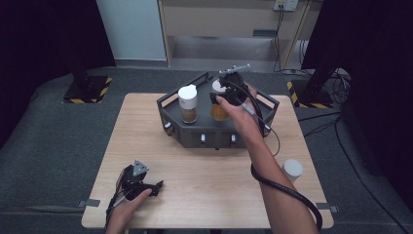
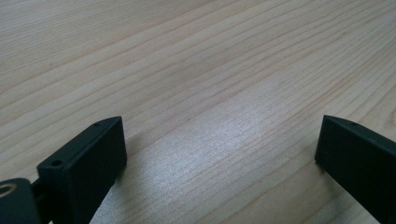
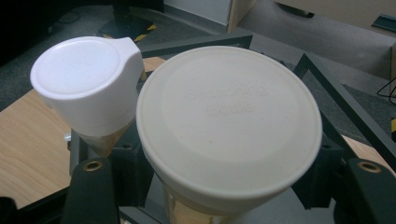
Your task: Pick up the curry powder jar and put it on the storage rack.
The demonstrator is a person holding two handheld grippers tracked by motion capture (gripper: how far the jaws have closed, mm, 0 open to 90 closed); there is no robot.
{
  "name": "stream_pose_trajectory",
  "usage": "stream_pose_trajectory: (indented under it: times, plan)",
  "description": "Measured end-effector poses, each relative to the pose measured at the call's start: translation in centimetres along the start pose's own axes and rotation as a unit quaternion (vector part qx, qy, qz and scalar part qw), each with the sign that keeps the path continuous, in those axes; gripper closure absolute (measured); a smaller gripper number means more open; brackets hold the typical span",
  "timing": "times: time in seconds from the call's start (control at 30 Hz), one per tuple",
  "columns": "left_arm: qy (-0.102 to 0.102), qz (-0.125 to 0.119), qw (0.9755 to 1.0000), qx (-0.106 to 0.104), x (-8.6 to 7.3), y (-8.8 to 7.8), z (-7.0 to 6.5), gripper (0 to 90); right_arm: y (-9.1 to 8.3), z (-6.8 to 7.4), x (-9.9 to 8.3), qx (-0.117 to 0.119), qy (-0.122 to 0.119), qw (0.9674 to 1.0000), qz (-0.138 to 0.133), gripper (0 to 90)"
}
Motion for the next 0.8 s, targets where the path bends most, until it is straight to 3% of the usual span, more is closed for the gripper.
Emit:
stream_pose_trajectory:
  times: [0.8]
  plan:
    - [0.0, 0.0, 1.0, 0.0, 0.0, 0.0, 0.0, 0.5, 2.8, 0.5, -1.1, -0.006, 0.013, 0.9998, 0.016, 34.2]
Point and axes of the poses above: each handheld gripper's, and its own axes: y roughly forward along the jaws, x roughly out of its top, z roughly to its left, the point moved 7 cm from there along y, roughly forward along the jaws, and after that the axes turned 15 degrees about -x, right-handed, at the moved point
